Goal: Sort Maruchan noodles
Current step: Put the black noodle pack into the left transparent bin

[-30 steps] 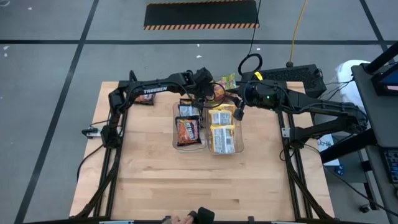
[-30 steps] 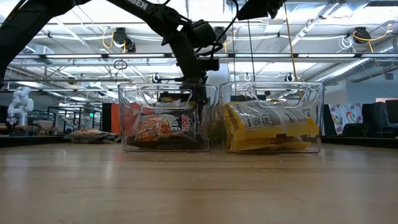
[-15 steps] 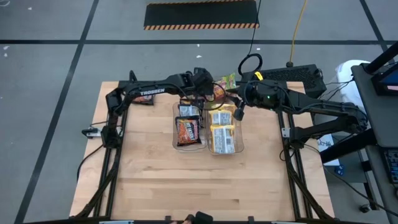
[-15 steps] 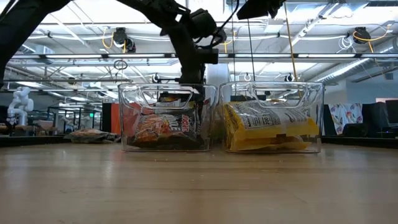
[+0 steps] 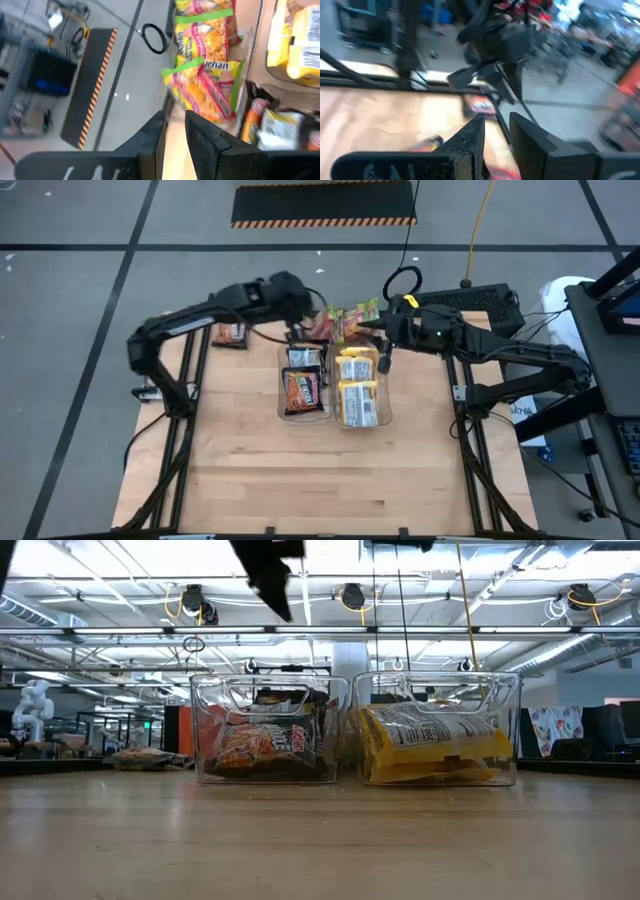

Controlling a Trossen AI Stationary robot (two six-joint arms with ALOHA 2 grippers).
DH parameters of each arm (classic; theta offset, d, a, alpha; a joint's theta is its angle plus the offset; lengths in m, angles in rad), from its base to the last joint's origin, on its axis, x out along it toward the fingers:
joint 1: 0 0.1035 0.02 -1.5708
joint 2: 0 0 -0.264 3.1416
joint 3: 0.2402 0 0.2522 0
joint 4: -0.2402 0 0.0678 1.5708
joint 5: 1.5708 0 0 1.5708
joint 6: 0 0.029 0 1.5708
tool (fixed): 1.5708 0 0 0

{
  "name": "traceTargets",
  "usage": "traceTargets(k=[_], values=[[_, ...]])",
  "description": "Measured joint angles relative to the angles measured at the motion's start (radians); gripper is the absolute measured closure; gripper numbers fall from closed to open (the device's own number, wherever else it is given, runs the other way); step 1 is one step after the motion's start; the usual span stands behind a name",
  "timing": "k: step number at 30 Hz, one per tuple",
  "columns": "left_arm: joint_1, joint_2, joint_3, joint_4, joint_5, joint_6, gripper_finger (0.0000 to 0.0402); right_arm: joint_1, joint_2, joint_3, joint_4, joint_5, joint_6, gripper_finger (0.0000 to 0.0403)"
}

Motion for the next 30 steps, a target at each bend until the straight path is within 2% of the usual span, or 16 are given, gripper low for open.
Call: traceTargets(k=[8,13,16,22,30], values=[[-0.001,-0.244,0.0,-0.203,0.028,-0.256,0.0321,0.0,0.027,0.0,0.211,-0.152,-0.063,0.0316],[-0.001,-0.38,0.0,-0.31,0.037,-0.388,0.0321,0.001,0.094,0.008,0.386,-0.242,-0.103,0.0317],[-0.001,-0.45,0.0,-0.383,0.042,-0.455,0.0321,-0.001,0.163,0.061,0.424,-0.25,-0.108,0.0323],[-0.001,-0.565,0.0,-0.51,0.044,-0.561,0.0321,-0.006,0.362,0.293,0.428,-0.251,-0.145,0.034],[-0.001,-0.67,0.0,-0.684,0.046,-0.573,0.0321,-0.009,0.695,0.742,0.424,-0.279,-0.136,0.0341]])
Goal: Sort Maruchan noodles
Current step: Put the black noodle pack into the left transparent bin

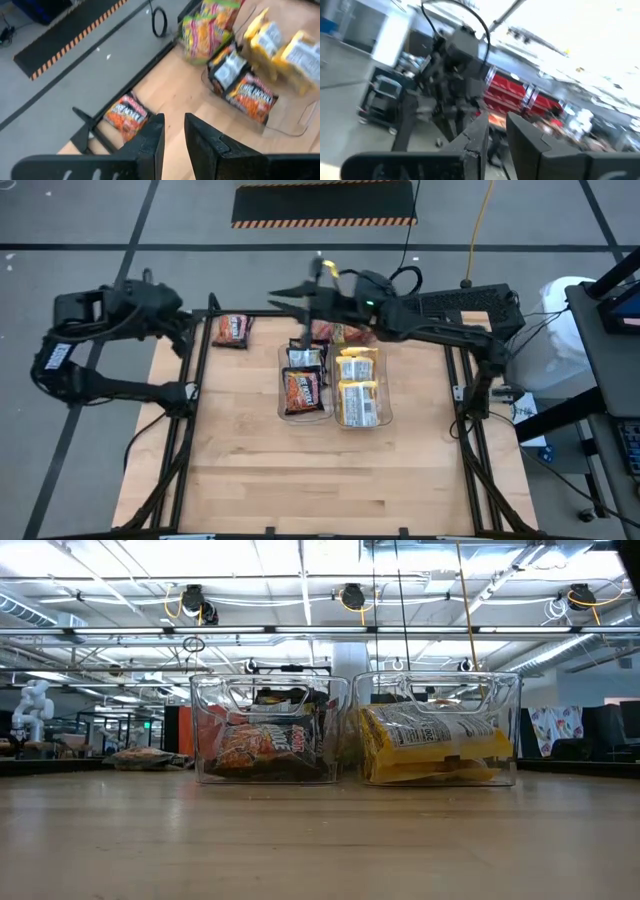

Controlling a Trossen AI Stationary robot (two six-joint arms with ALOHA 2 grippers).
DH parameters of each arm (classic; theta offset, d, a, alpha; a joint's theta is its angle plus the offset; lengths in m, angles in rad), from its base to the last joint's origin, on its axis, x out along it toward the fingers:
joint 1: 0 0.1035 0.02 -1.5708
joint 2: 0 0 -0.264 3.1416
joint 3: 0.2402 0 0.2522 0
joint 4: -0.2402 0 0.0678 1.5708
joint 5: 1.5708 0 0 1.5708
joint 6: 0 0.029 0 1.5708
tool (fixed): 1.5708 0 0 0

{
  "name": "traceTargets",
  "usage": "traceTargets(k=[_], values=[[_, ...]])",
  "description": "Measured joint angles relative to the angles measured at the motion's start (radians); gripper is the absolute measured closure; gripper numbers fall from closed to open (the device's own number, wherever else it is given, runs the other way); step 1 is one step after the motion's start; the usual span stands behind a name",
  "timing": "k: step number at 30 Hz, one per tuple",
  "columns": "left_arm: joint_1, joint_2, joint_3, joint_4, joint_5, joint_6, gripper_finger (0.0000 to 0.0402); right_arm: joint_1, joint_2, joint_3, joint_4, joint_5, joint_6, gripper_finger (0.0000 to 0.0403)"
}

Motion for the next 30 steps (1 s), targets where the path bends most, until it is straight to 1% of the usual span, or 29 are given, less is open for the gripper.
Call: traceTargets(k=[3,6,8,11,13,17,20,22,26,28,30], values=[[0.0,-0.051,-0.005,0.008,0.001,0.018,0.0321,0.0,0.136,0.176,-0.012,-0.072,0.023,0.0342],[0.0,-0.105,-0.004,0.008,0.0,0.039,0.0321,0.002,0.263,0.323,-0.028,-0.082,0.075,0.0342],[0.0,-0.144,-0.004,0.007,0.0,0.039,0.0321,0.003,0.331,0.393,-0.048,-0.1,0.096,0.0342],[0.0,-0.2,-0.003,0.007,0.0,0.037,0.0321,0.002,0.405,0.46,-0.063,-0.125,0.144,0.0342],[0.0,-0.23,-0.003,0.007,0.001,0.035,0.0321,0.002,0.422,0.456,-0.052,-0.124,0.16,0.0342],[0.0,-0.275,-0.003,0.006,0.001,0.061,0.0321,0.002,0.434,0.454,-0.101,-0.124,0.161,0.0342],[0.0,-0.283,-0.004,0.007,-0.006,0.076,0.0321,0.002,0.431,0.453,-0.132,-0.124,0.16,0.0342],[0.0,-0.283,-0.021,0.009,-0.035,0.07,0.0321,0.003,0.428,0.453,-0.15,-0.124,0.16,0.0342],[0.0,-0.283,-0.126,0.008,-0.152,0.064,0.0321,0.005,0.418,0.453,-0.167,-0.125,0.16,0.0342],[0.0,-0.283,-0.205,0.008,-0.213,0.044,0.0321,0.007,0.413,0.453,-0.184,-0.126,0.149,0.0342],[0.0,-0.283,-0.295,0.01,-0.252,0.008,0.0321,0.008,0.395,0.452,-0.21,-0.126,0.136,0.0342]])
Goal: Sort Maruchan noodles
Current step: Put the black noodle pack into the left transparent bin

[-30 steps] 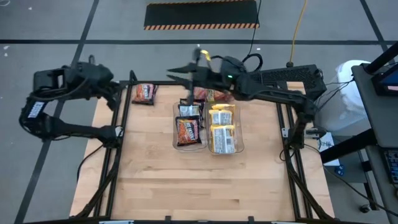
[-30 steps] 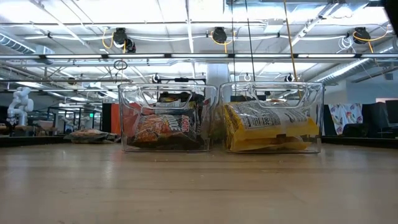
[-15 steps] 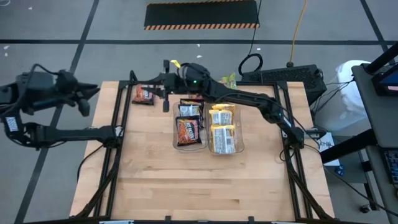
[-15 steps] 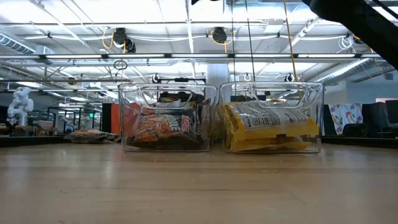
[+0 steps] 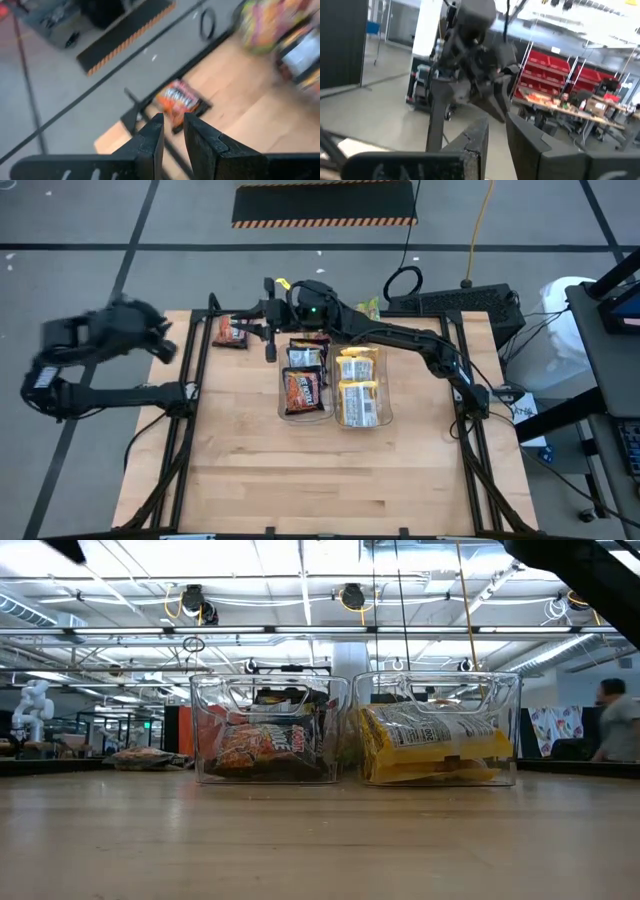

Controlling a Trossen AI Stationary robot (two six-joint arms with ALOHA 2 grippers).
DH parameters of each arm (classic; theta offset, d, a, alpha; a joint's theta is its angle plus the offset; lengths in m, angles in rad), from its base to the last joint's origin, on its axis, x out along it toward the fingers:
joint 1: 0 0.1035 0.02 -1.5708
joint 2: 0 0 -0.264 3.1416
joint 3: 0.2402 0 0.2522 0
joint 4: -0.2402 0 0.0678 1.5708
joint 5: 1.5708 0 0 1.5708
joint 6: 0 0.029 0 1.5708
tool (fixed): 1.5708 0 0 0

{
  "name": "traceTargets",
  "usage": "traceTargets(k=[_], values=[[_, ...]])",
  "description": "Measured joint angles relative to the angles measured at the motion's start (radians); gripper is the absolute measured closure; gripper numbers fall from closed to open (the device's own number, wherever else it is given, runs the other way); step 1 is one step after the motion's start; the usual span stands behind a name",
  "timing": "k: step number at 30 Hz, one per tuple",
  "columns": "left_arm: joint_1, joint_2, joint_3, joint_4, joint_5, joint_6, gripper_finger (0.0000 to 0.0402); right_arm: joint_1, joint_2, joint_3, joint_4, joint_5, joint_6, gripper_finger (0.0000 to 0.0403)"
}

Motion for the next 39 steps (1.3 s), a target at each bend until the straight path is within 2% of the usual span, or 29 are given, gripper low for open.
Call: traceTargets(k=[4,8,12,16,21,28,30,35,39], values=[[0.001,0.001,-0.195,0.092,-0.026,-0.064,0.0321,0.005,-0.044,-0.001,-0.065,-0.003,-0.017,0.0342],[0.003,0.011,-0.347,0.283,-0.029,-0.077,0.0321,0.014,-0.098,-0.001,-0.146,-0.003,-0.049,0.0342],[0.043,0.056,-0.445,0.449,-0.038,-0.045,0.0321,0.027,-0.149,-0.001,-0.252,-0.003,-0.076,0.0342],[0.134,0.133,-0.511,0.521,-0.038,-0.033,0.0321,0.036,-0.198,-0.001,-0.338,-0.003,-0.084,0.0342],[0.27,0.238,-0.556,0.607,-0.017,0.007,0.0327,0.043,-0.252,-0.001,-0.421,-0.002,-0.088,0.0342],[0.462,0.399,-0.576,0.765,0.183,0.032,0.038,0.054,-0.301,0.0,-0.483,-0.002,-0.084,0.0342],[0.501,0.445,-0.576,0.784,0.217,0.022,0.0394,0.057,-0.315,0.0,-0.515,-0.002,-0.083,0.0342],[0.568,0.554,-0.576,0.842,0.237,0.017,0.0398,0.067,-0.327,0.0,-0.541,-0.001,-0.085,0.0342],[0.615,0.638,-0.576,0.901,0.306,0.018,0.0399,0.072,-0.332,0.0,-0.558,0.0,-0.09,0.0342]])
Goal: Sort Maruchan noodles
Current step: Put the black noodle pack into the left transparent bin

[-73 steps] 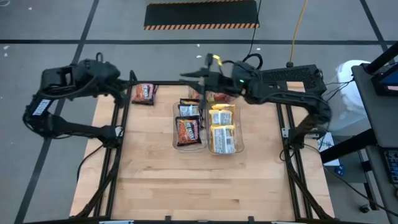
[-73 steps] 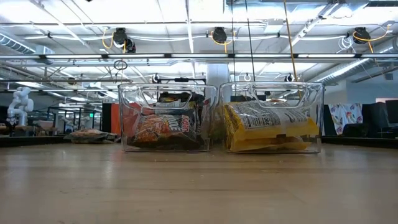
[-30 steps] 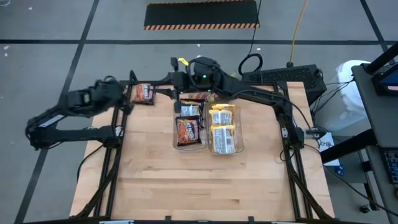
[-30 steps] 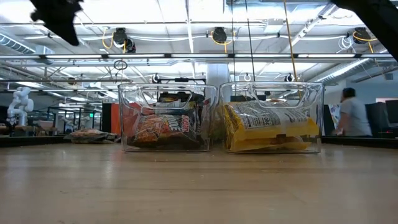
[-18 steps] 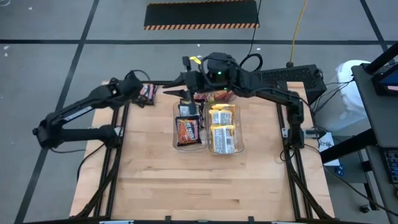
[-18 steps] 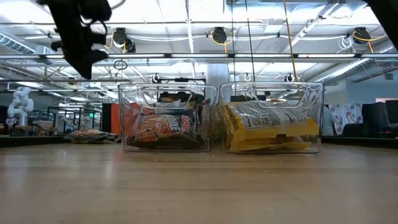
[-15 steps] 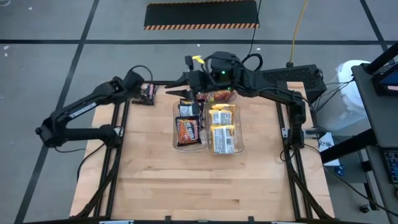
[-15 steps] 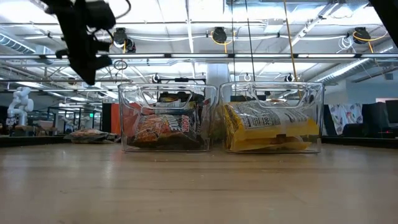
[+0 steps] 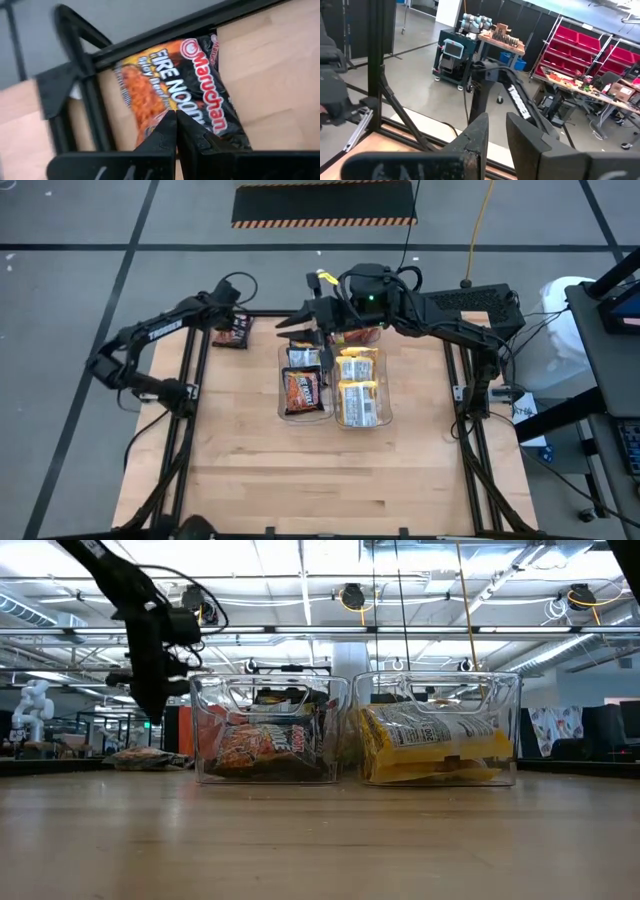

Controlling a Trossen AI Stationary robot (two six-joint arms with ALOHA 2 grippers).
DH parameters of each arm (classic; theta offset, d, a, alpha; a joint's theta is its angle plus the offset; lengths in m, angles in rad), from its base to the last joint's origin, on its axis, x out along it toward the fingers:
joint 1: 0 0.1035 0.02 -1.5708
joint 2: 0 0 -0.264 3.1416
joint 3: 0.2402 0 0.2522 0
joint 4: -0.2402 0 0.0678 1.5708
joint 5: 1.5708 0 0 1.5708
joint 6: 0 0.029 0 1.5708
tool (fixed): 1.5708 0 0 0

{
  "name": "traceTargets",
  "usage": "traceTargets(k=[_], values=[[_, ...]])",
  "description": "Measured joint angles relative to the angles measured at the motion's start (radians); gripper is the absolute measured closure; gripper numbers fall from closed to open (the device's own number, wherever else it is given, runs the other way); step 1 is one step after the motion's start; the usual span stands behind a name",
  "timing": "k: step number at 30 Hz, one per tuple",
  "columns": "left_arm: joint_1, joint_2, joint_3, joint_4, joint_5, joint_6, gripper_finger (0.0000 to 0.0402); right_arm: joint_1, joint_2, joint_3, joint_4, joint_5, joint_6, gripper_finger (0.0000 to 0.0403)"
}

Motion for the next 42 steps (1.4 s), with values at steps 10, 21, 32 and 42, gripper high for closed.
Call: traceTargets(k=[10,21,32,42], values=[[0.033,0.166,0.0,0.041,0.056,-0.034,0.04,0.002,0.001,0.0,-0.016,0.0,-0.002,0.0342],[0.021,0.216,0.005,-0.009,0.123,-0.021,0.04,0.002,0.001,0.0,-0.023,0.0,-0.002,0.0342],[-0.018,0.209,0.004,-0.191,0.28,-0.031,0.04,0.002,0.001,0.0,-0.039,0.0,0.001,0.0342],[-0.127,0.216,-0.004,-0.434,0.45,-0.034,0.04,0.002,0.001,0.0,-0.088,0.0,0.001,0.0342]])
